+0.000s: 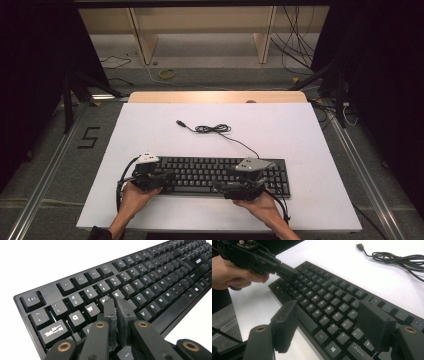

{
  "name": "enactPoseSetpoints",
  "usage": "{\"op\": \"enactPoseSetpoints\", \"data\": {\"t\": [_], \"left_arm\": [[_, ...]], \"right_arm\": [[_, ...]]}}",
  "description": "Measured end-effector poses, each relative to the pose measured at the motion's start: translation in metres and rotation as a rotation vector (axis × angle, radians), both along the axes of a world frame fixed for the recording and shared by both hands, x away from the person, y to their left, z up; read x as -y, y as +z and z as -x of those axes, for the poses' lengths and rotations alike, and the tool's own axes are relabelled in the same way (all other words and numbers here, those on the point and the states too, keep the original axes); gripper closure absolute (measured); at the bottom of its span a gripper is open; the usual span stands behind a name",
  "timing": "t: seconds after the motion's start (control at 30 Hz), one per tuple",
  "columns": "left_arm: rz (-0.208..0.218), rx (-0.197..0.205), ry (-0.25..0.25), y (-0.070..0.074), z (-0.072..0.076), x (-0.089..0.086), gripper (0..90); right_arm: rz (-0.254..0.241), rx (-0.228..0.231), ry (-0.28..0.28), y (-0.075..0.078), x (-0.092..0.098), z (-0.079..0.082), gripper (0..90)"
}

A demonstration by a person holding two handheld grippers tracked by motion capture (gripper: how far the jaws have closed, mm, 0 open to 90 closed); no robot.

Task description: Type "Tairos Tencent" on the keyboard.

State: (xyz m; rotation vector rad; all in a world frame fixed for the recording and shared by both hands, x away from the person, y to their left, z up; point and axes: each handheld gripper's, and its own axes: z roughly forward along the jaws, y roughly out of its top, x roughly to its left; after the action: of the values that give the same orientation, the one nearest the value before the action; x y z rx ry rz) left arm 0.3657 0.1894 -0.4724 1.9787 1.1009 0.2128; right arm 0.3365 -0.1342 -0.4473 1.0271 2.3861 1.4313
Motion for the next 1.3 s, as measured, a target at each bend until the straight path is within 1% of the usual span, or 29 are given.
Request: {"op": "enactPoseSetpoints", "data": {"t": [0.07,0.2,0.33,0.47,0.53,0.6,0.67,0.83,1.03,1.17,1.3], "left_arm": [[0.011,0.003,0.003,0.002,0.001,-0.001,83.5],[0.035,0.003,0.002,0.003,0.002,-0.002,77.0],[0.063,0.004,0.006,0.005,0.004,-0.003,67.5],[0.077,0.005,0.014,0.007,0.005,-0.004,56.1],[0.087,0.006,0.016,0.008,0.006,-0.005,52.3],[0.086,0.008,0.02,0.009,0.007,-0.007,48.7],[0.097,0.008,0.031,0.01,0.008,-0.008,45.2],[0.112,0.017,0.045,0.012,0.011,-0.011,40.5],[0.113,0.019,0.048,0.013,0.014,-0.014,36.7],[0.122,0.027,0.053,0.014,0.017,-0.014,35.0],[0.129,0.035,0.058,0.015,0.018,-0.015,34.0]], "right_arm": [[-0.002,0.0,0.0,0.0,0.0,0.0,33.9],[0.002,-0.001,-0.003,-0.001,0.0,-0.001,33.9],[0.001,-0.002,-0.006,-0.001,0.0,-0.001,33.7],[-0.001,-0.003,-0.004,-0.001,-0.001,-0.002,33.5],[-0.002,-0.003,-0.005,0.0,-0.001,-0.002,33.3],[-0.002,-0.002,-0.005,0.0,-0.001,-0.003,33.2],[-0.002,-0.004,-0.006,0.0,-0.002,-0.004,33.0],[-0.003,-0.011,-0.005,0.0,-0.004,-0.006,32.8],[-0.003,-0.009,0.005,0.001,-0.009,-0.007,32.9],[-0.004,-0.008,0.012,0.001,-0.013,-0.008,34.2],[0.003,-0.014,0.027,0.0,-0.018,-0.009,37.9]]}}
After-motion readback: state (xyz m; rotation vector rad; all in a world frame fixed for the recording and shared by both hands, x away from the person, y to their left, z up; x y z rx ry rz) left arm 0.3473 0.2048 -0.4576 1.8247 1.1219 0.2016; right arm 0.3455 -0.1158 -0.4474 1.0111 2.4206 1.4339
